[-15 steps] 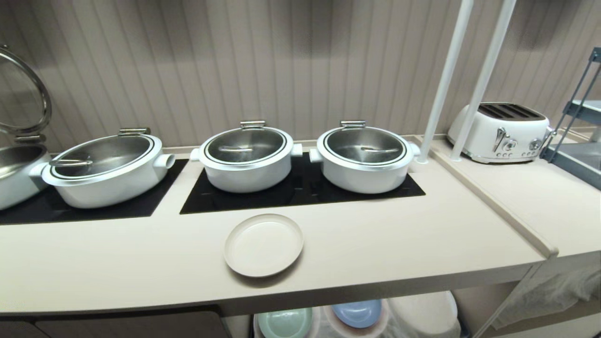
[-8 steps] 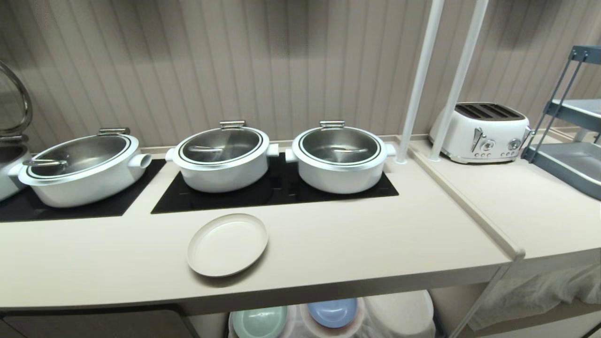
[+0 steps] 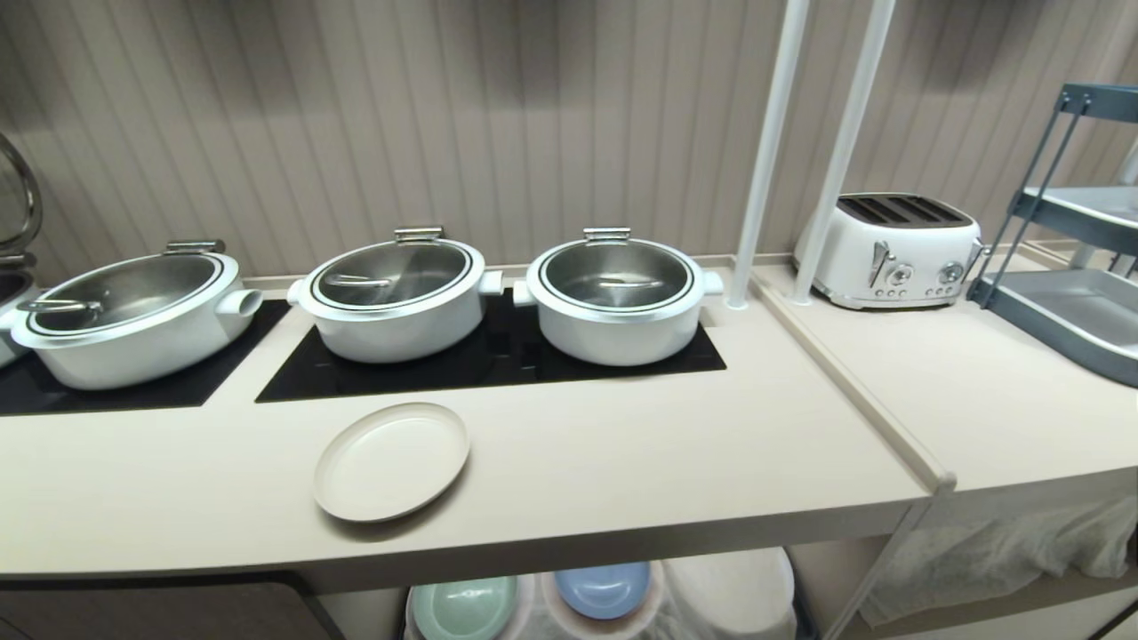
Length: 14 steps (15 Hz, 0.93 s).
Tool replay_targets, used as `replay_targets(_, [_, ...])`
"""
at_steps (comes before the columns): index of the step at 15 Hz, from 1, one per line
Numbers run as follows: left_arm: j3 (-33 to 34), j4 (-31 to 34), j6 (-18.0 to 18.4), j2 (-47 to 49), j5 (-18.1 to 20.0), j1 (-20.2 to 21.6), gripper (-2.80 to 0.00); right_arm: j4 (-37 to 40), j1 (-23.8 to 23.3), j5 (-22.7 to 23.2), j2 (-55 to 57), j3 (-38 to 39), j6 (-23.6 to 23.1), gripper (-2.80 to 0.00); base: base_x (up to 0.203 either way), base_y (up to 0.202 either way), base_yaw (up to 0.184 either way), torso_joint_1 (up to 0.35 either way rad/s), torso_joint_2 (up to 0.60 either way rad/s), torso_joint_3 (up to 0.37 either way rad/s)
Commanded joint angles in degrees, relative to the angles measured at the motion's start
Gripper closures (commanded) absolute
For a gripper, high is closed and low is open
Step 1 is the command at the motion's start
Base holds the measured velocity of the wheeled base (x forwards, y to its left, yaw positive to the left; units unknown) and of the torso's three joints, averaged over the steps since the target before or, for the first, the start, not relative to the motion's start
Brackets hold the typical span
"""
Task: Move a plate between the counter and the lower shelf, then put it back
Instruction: Pick up the plate
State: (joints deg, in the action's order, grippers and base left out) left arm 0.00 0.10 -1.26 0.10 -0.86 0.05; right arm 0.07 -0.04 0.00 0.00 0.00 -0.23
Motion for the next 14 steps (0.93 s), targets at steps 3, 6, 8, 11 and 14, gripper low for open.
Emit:
replay_targets(3, [0.0, -0.01, 0.03, -0.01, 0.07, 0.04, 0.0, -0.03, 0.04, 0.0, 0.0, 0.0, 0.0, 0.0, 0.0, 0.0, 0.0, 0.0, 0.0, 0.0])
replay_targets(6, [0.0, -0.01, 0.03, -0.01, 0.07, 0.04, 0.0, 0.01, 0.04, 0.0, 0.0, 0.0, -0.03, 0.0, 0.0, 0.0, 0.0, 0.0, 0.0, 0.0])
replay_targets(8, [0.0, -0.01, 0.03, -0.01, 0.29, 0.04, 0.0, 0.01, 0.04, 0.0, 0.0, 0.0, -0.03, 0.0, 0.0, 0.0, 0.0, 0.0, 0.0, 0.0])
replay_targets(11, [0.0, 0.06, 0.73, -0.01, 0.6, 0.0, 0.0, 0.01, 0.04, 0.0, 0.0, 0.0, -0.03, 0.0, 0.0, 0.0, 0.0, 0.0, 0.0, 0.0])
replay_targets(14, [0.0, -0.27, 6.09, -0.02, 0.85, 0.04, 0.0, -0.07, 0.04, 0.0, 0.0, 0.0, 0.05, 0.0, 0.0, 0.0, 0.0, 0.0, 0.0, 0.0])
